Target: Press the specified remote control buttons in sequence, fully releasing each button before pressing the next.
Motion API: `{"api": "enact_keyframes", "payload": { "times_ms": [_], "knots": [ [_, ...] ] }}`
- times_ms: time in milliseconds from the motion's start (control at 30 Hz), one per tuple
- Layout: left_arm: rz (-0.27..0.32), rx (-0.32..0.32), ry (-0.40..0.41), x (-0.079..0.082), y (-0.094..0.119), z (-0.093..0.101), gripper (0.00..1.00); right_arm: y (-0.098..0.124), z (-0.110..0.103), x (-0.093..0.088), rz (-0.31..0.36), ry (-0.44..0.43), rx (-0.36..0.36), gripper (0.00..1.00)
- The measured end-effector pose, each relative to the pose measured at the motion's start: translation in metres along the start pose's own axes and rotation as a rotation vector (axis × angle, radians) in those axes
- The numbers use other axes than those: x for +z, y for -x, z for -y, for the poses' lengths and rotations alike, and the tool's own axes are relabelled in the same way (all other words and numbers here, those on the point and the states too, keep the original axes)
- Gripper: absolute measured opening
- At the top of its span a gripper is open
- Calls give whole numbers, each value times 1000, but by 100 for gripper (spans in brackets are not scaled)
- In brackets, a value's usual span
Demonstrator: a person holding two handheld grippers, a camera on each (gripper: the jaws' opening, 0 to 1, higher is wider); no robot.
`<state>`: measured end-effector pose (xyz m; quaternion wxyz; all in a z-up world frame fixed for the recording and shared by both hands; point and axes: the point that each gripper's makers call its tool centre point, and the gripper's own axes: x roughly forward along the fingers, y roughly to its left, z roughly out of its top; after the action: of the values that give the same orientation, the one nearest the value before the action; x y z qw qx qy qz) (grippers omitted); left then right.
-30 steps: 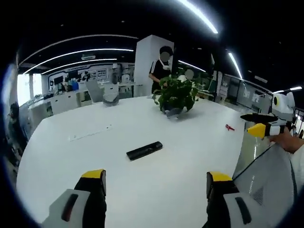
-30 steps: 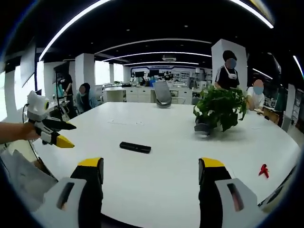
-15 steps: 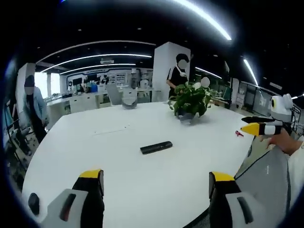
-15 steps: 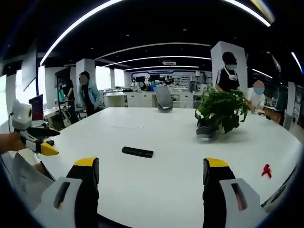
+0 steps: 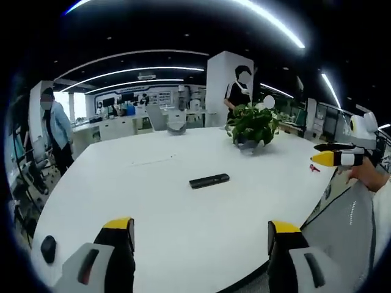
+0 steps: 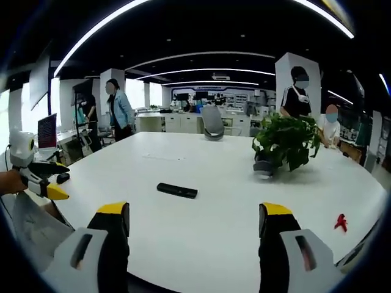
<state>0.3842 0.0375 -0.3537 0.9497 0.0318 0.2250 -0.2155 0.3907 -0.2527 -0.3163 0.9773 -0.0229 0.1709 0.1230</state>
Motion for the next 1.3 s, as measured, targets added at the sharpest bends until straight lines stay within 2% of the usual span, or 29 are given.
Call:
{"api": "enact_keyframes", "payload": {
  "times_ms": [133, 333, 467, 600, 1000, 1200, 1300],
  "knots": [
    [18, -18, -9, 2, -3, 3, 92, -4, -1, -4, -26, -10, 1, 100],
    [2, 2, -60, -2, -6, 4, 94, -3, 8, -3, -16, -33, -36, 100],
    [3, 1, -71, 0, -5, 7, 99, -3, 2, -3, -15, 3, -24, 100],
    [29, 30, -77, 5, -2, 4, 100, -3, -1, -4, -22, 33, -16, 100],
    [86, 72, -62, 15, 3, -4, 100, -2, 0, -5, -26, 40, -19, 99],
    [96, 90, -77, 18, 3, -4, 100, -2, 1, -4, -24, 36, -22, 97],
    [100, 92, -58, 18, 4, -7, 100, -2, 1, -5, -30, 40, -20, 97]
  ]
}}
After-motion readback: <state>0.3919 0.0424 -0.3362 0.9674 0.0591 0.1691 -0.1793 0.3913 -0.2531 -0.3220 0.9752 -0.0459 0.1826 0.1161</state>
